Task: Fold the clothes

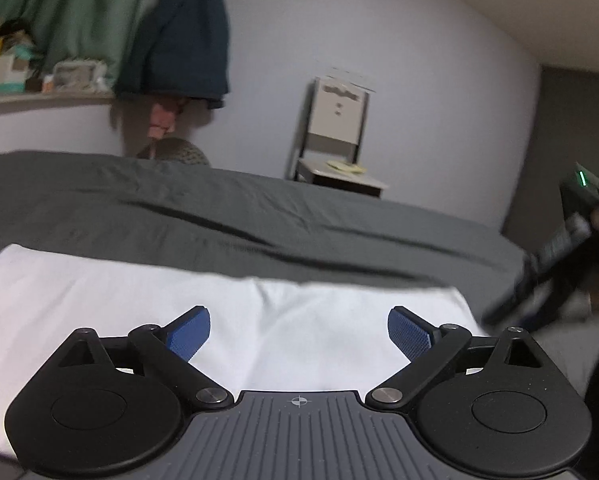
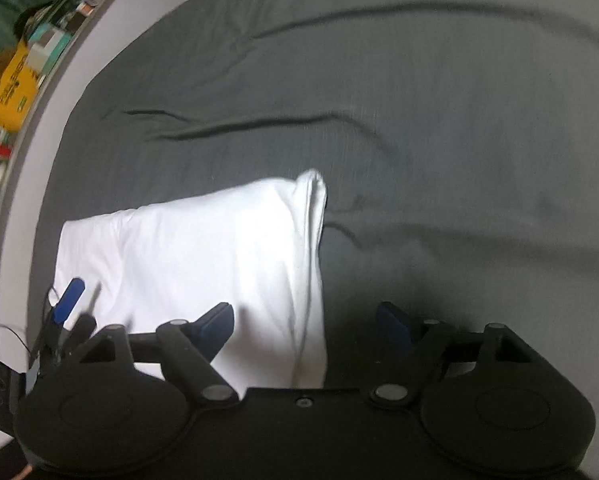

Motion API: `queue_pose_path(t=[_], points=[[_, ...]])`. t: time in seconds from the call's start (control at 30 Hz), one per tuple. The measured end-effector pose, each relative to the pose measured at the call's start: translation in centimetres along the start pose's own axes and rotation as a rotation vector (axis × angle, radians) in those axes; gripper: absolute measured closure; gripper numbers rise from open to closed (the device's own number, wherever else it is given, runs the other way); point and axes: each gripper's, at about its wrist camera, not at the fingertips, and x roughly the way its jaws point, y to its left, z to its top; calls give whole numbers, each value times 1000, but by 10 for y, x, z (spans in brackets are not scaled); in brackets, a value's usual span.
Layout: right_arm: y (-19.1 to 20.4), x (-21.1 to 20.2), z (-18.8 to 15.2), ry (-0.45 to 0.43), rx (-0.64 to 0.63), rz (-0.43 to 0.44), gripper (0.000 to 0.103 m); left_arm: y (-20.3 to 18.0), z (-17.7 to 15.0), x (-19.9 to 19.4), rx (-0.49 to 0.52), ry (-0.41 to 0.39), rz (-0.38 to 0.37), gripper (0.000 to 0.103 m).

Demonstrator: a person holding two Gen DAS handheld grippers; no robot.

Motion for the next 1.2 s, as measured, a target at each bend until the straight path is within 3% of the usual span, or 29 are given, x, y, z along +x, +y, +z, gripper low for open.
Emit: queue_pose_path(t=[0.17,0.3,0.37,0.4,0.43,0.5,0.63,0.73,0.93,1.03,1.2], points=[[5,8,-2,-11,-22,3,22,-6,18,30,-70,-35,-15,7],[-15,6,-1,-23,23,51,22,-3,20,58,-126,4,19,11],[-21,3,1,-37,50,75,22,-2,16,69,-152,25,33,37],[-24,3,1,-42,58,83,22,-1,14,71,-171,33,47,64],[-23,3,1,-42,54,83,22,0,13,73,-191,40,60,81],[-23,4,2,-42,47,84,19,3,8,71,-238,17,82,97],[-22,5,2,-41,31,85,13,6,3,66,-271,-20,181,103],[-21,6,3,-40,21,87,12,7,1,67,-251,0,255,103],[-23,4,3,-39,27,96,9,11,-6,81,-197,101,266,103],[-24,4,4,-40,30,100,9,12,-6,73,-223,115,251,103],[-23,5,3,-42,34,101,8,4,-20,43,-165,144,257,103]])
